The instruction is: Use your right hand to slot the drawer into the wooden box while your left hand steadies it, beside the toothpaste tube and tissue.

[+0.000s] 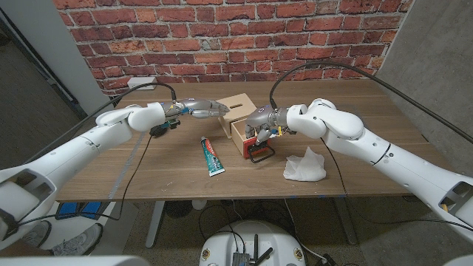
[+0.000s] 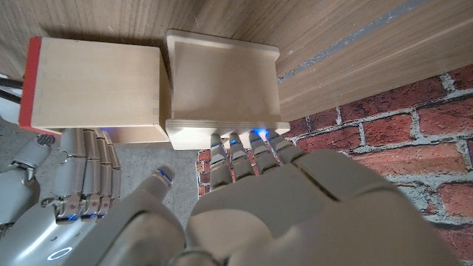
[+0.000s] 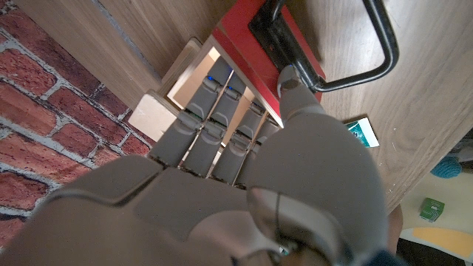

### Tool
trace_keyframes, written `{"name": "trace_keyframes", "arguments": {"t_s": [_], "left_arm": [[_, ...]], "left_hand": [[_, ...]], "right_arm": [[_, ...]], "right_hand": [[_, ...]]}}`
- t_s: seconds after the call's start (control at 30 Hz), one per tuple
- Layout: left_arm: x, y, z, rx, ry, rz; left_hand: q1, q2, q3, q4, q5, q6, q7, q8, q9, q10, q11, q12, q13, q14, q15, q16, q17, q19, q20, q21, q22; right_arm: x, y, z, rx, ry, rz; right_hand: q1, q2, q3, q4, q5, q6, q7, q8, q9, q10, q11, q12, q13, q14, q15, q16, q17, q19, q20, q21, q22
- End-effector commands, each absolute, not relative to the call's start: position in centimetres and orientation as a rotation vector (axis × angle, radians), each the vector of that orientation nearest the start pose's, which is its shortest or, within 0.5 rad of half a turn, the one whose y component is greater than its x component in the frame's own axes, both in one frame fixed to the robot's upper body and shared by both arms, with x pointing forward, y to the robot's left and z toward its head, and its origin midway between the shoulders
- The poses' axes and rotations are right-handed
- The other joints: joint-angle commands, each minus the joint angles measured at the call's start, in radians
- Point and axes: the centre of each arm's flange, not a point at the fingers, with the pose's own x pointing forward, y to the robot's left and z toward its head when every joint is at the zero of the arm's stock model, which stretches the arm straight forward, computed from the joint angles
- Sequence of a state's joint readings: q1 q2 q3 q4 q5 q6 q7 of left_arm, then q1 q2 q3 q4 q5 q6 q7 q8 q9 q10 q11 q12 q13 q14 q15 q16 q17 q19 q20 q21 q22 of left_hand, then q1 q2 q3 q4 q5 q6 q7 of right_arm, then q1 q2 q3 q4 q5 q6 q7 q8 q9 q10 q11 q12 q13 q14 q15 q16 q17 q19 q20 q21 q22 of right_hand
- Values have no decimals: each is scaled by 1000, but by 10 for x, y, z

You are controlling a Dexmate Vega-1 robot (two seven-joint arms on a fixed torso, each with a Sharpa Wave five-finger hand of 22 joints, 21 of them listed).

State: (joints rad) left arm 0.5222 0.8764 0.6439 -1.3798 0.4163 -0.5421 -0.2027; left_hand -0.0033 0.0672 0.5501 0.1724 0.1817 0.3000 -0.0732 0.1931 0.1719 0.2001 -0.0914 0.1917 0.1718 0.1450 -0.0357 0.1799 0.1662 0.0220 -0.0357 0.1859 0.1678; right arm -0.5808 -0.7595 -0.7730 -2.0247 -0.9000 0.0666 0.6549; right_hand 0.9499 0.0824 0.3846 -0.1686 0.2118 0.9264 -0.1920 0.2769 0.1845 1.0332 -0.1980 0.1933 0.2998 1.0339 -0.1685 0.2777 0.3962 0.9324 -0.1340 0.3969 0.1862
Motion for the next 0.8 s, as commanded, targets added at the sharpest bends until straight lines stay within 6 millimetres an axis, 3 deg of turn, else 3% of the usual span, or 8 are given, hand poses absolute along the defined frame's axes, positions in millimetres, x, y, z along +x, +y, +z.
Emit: {"name": "trace_keyframes", "arguments": {"t_s": [0.03,0.8], "left_arm": [[614,262,53,1578,-798,-439],[616,259,52,1570,-796,-440]], "left_hand": [[-1,64,2,-5,10,12,2,4,2,8,-2,0,1,7,-95,3,2,8,-174,7,1],[11,69,10,-18,13,17,3,1,1,14,-3,-3,1,13,-96,0,0,12,-173,5,0]], "right_arm": [[524,-74,30,-2112,-695,473],[527,-65,32,-2138,-667,442]], "right_hand": [[-13,21,18,8,3,64,14,3,7,-3,-3,9,2,7,-61,4,6,6,-77,6,2],[-23,21,17,11,2,61,15,-1,8,-4,-3,9,3,7,-59,2,9,6,-76,7,2]]}}
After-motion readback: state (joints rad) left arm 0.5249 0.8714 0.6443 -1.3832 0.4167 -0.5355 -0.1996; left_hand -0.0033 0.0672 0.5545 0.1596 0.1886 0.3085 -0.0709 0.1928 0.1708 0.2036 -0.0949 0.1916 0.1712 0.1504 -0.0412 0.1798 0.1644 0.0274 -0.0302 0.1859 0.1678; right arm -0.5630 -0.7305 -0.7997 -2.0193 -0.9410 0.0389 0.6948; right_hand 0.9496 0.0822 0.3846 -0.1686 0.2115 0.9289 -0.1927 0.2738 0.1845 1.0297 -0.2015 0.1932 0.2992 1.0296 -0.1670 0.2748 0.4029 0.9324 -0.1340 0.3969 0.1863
